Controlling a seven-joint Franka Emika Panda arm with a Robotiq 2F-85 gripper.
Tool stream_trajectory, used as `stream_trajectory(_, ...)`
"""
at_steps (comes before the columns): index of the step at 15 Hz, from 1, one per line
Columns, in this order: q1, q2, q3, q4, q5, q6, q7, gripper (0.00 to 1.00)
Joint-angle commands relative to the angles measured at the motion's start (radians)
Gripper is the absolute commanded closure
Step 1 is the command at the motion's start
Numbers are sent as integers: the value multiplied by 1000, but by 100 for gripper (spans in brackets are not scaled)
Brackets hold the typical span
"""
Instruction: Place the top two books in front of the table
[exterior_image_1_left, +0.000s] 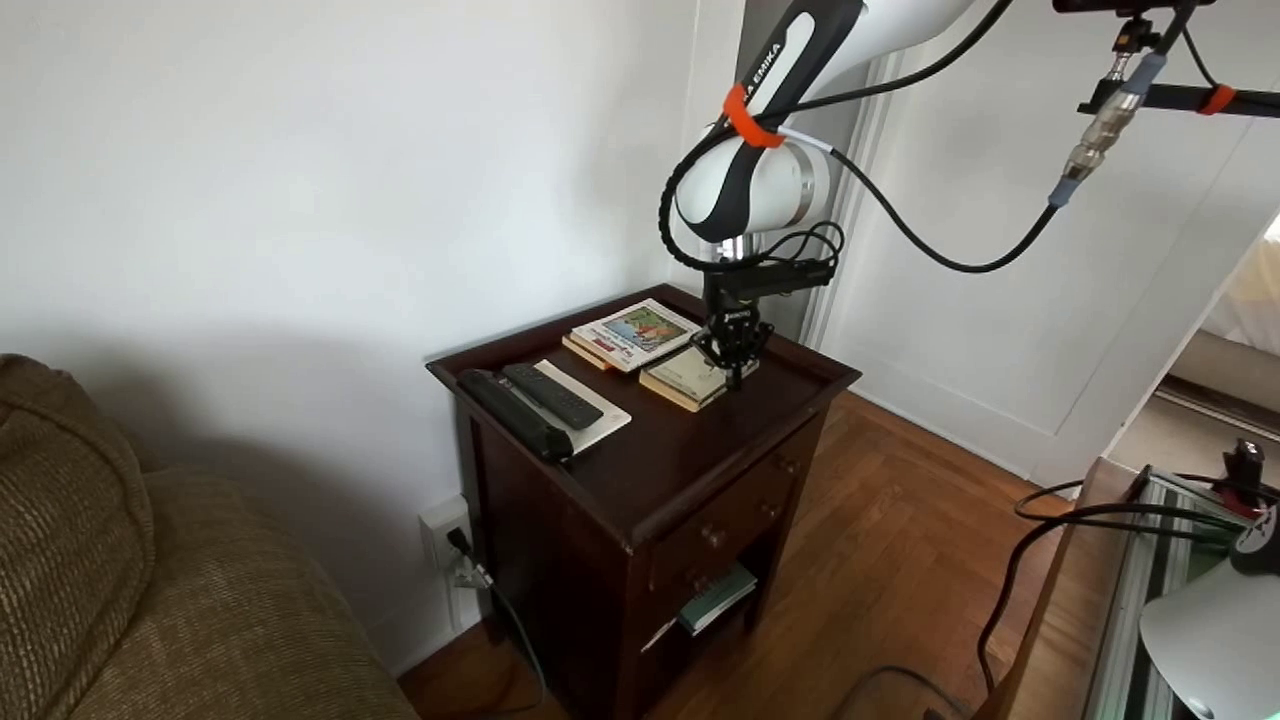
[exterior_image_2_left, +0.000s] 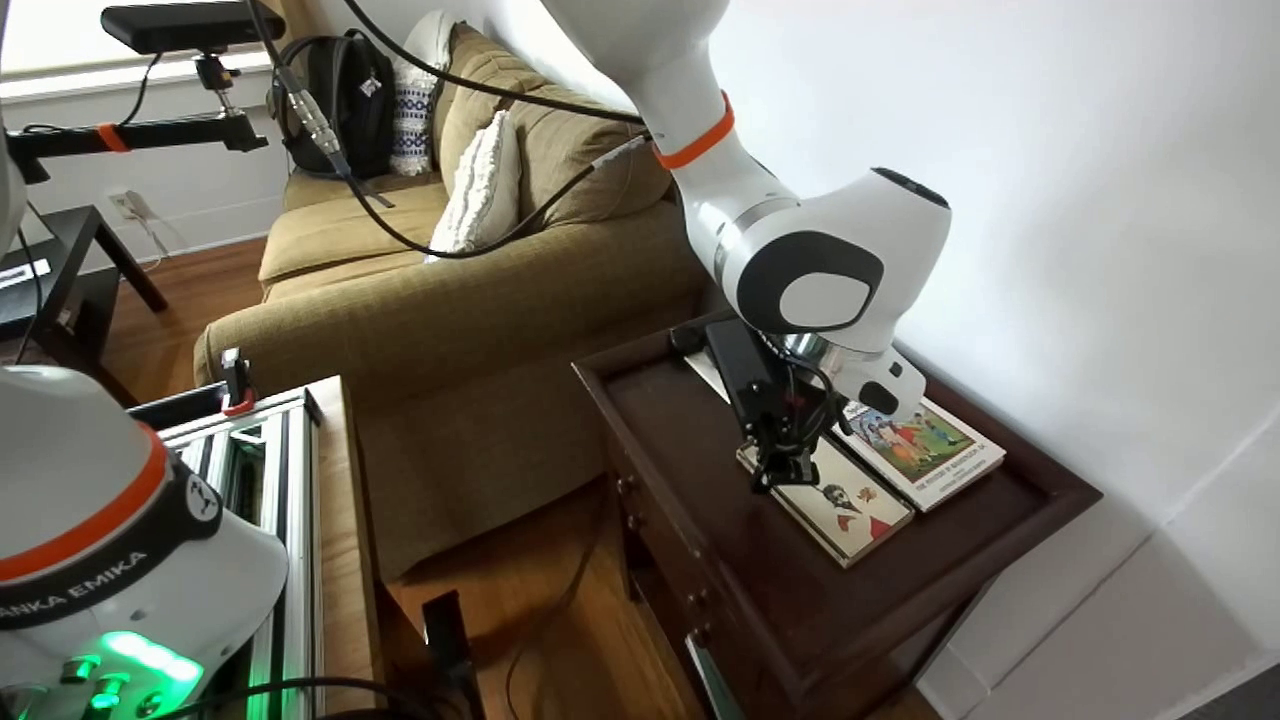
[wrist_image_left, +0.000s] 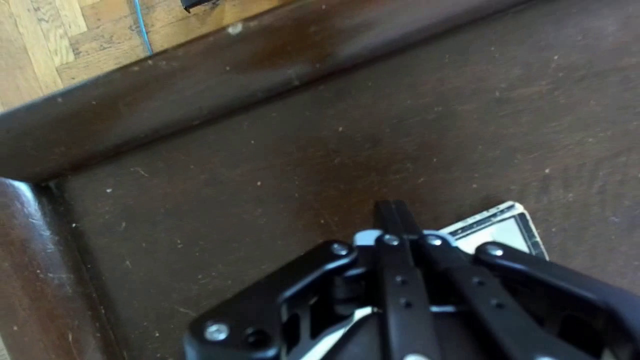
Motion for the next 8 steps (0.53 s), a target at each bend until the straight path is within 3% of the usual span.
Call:
stream_trajectory(1,2,-55,-1,-34,18,62,0,73)
stream_trajectory(8,-48,-59,53,-41,65,287,-74,22)
